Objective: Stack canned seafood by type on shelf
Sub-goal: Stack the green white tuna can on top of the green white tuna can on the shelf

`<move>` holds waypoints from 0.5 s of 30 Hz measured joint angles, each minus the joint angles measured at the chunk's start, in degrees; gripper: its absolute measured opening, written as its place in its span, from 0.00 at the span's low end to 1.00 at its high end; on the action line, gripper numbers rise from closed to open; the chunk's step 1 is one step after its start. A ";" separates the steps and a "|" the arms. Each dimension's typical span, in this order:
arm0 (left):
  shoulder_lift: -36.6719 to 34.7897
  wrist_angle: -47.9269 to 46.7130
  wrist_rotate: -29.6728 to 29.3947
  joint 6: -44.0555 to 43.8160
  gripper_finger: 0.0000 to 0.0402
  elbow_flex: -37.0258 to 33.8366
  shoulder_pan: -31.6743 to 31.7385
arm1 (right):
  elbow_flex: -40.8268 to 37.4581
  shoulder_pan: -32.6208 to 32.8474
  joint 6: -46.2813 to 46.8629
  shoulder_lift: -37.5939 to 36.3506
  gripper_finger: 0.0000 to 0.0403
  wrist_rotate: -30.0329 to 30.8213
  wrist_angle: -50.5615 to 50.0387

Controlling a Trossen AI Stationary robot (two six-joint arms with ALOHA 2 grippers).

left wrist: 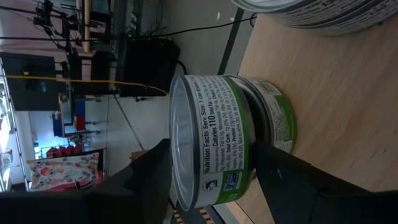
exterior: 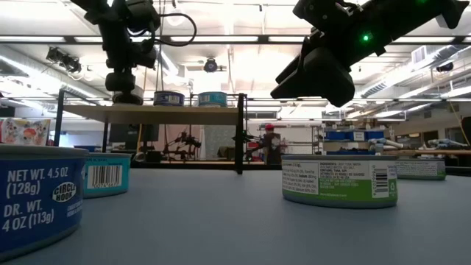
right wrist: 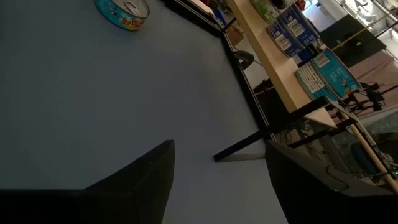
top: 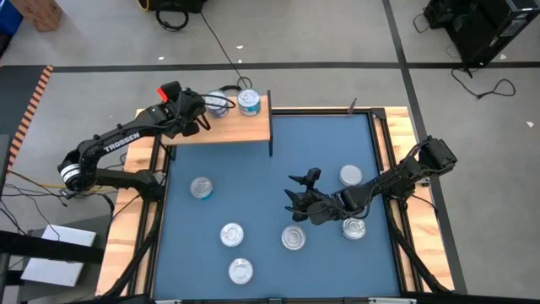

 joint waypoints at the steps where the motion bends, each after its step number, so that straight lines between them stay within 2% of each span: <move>1: 0.00 -0.01 0.00 -0.09 0.56 0.00 0.00 | 0.00 0.00 0.00 0.00 0.64 0.00 0.00; 12: -0.02 -1.95 0.11 -0.82 0.56 1.62 0.03 | 0.00 0.00 0.00 0.00 0.64 0.00 0.00; 15: -0.02 -1.86 1.70 -0.85 0.56 1.92 0.04 | 0.00 0.00 0.01 0.01 0.64 0.00 0.00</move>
